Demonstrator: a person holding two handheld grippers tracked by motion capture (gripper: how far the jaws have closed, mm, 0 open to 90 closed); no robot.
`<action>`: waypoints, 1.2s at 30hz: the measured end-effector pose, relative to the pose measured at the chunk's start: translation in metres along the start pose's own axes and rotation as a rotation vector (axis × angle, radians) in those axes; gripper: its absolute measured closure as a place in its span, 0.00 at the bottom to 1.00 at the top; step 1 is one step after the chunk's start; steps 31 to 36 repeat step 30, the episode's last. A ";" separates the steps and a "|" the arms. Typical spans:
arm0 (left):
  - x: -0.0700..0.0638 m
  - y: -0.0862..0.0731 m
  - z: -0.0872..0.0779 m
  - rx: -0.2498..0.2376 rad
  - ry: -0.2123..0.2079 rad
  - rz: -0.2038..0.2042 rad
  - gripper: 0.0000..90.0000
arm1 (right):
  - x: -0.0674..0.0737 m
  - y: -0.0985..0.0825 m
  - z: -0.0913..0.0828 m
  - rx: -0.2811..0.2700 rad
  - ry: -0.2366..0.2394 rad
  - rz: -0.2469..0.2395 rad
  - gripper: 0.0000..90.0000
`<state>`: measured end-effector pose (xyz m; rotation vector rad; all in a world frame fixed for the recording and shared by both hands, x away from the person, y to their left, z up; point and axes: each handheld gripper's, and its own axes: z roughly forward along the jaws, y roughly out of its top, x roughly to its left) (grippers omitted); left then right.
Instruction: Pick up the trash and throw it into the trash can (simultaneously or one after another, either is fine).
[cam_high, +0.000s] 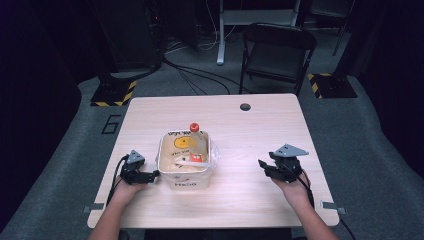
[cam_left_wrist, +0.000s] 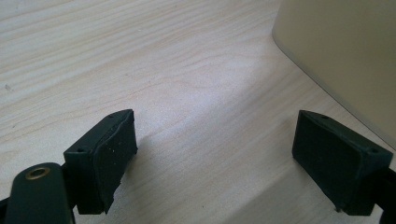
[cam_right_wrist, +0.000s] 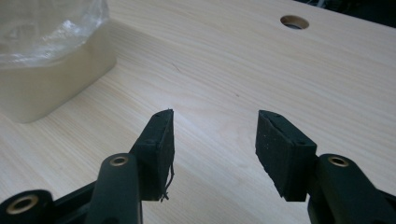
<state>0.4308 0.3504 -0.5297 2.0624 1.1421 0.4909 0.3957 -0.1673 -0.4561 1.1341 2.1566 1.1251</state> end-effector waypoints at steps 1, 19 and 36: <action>0.000 0.000 0.000 0.000 0.001 0.001 0.15 | -0.001 -0.002 0.001 0.003 -0.006 0.007 0.51; 0.000 0.000 0.000 -0.001 0.001 -0.004 0.15 | -0.020 -0.029 0.013 0.056 -0.048 0.078 0.52; 0.000 0.000 0.000 -0.001 0.001 -0.003 0.15 | -0.033 -0.045 0.022 0.118 -0.083 0.108 0.49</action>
